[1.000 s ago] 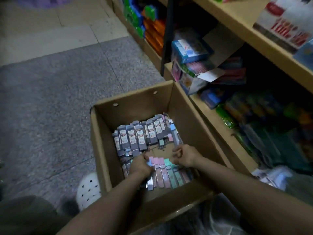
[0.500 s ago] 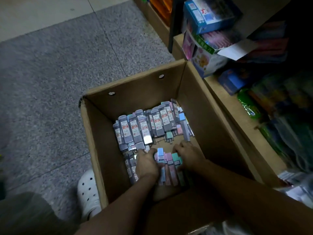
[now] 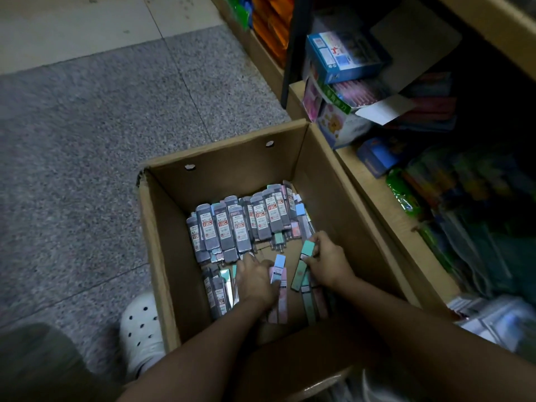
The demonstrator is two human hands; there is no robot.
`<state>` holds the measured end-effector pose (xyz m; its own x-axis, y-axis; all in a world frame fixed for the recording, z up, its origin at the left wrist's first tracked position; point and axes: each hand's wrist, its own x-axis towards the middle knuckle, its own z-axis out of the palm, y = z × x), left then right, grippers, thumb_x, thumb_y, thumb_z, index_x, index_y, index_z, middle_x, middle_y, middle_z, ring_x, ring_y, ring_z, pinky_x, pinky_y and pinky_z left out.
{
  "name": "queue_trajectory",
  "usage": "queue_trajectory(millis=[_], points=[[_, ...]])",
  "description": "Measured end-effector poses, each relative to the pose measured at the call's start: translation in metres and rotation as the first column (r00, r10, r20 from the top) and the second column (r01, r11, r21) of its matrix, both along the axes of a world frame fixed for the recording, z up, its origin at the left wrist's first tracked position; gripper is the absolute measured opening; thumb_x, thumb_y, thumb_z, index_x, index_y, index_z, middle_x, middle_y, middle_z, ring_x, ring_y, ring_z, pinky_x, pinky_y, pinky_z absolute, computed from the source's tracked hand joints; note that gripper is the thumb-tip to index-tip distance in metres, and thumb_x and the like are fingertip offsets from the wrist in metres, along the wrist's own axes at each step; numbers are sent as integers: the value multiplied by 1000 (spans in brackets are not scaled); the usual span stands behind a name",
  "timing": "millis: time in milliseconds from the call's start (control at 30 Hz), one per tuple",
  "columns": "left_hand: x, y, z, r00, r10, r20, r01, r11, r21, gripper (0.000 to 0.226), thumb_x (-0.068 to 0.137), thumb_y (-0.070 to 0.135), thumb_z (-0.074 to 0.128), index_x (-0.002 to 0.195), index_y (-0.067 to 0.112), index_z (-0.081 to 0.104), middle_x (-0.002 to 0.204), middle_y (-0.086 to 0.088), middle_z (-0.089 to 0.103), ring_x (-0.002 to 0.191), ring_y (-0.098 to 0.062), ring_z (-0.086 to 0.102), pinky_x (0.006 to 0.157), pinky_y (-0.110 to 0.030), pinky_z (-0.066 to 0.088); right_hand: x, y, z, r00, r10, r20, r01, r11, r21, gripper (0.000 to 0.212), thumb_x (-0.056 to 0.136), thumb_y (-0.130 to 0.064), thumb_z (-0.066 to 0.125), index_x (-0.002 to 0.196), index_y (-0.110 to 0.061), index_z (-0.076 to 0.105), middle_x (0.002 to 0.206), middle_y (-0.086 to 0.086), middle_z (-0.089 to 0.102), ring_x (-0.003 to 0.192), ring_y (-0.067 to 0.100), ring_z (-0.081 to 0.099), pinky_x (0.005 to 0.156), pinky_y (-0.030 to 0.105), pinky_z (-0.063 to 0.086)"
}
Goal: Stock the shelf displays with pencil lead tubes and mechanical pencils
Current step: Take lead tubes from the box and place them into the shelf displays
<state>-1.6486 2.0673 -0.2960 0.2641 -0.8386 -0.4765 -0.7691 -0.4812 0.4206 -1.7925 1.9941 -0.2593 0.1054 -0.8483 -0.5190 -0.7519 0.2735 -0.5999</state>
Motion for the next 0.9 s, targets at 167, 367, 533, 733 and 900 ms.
queue_trajectory(millis=[167, 367, 533, 733, 900], points=[[-6, -2, -1, 999, 2, -37, -2, 1000, -12, 26, 87, 38, 66, 111, 30, 63, 125, -4, 36, 122, -25, 31, 104, -36, 33, -11, 9, 14, 998, -46, 44, 48, 998, -35, 29, 87, -7, 68, 100, -26, 50, 78, -9, 59, 66, -4, 55, 45, 5, 40], [-9, 1, 9, 944, 65, -322, -98, 991, -86, 4, 98, 19, 49, 101, 19, 52, 107, -3, 58, 105, -23, 54, 84, -29, 43, -13, 6, 25, 998, -52, 45, 52, 999, -5, 29, 88, -9, 68, 101, -27, 49, 82, -7, 55, 68, 2, 57, 44, 6, 39], [-16, -16, 42, 542, 363, -758, -468, 879, 87, 18, 101, 4, 41, 91, 19, 43, 89, -6, 64, 79, -21, 64, 67, -27, 54, -2, -3, 33, 987, -103, 126, 103, 995, 8, 34, 87, 0, 67, 93, -27, 48, 85, 6, 60, 71, 18, 64, 63, 31, 57], [-5, -23, 48, 282, 381, -881, -522, 831, 193, 16, 96, 17, 58, 112, 13, 56, 91, -1, 74, 74, -8, 70, 65, -24, 55, 26, -23, 39, 972, -70, 226, 88, 994, -69, 34, 85, 1, 69, 105, -24, 57, 72, -5, 58, 52, 2, 59, 54, 16, 48], [12, -39, 45, 160, 473, -866, -697, 675, 240, 18, 93, 3, 61, 105, 14, 55, 92, -5, 71, 65, -10, 67, 54, -23, 52, 52, -42, 43, 980, -34, 197, 52, 995, -86, 34, 93, -14, 63, 127, -13, 62, 100, 9, 71, 83, 20, 66, 79, 31, 57]])
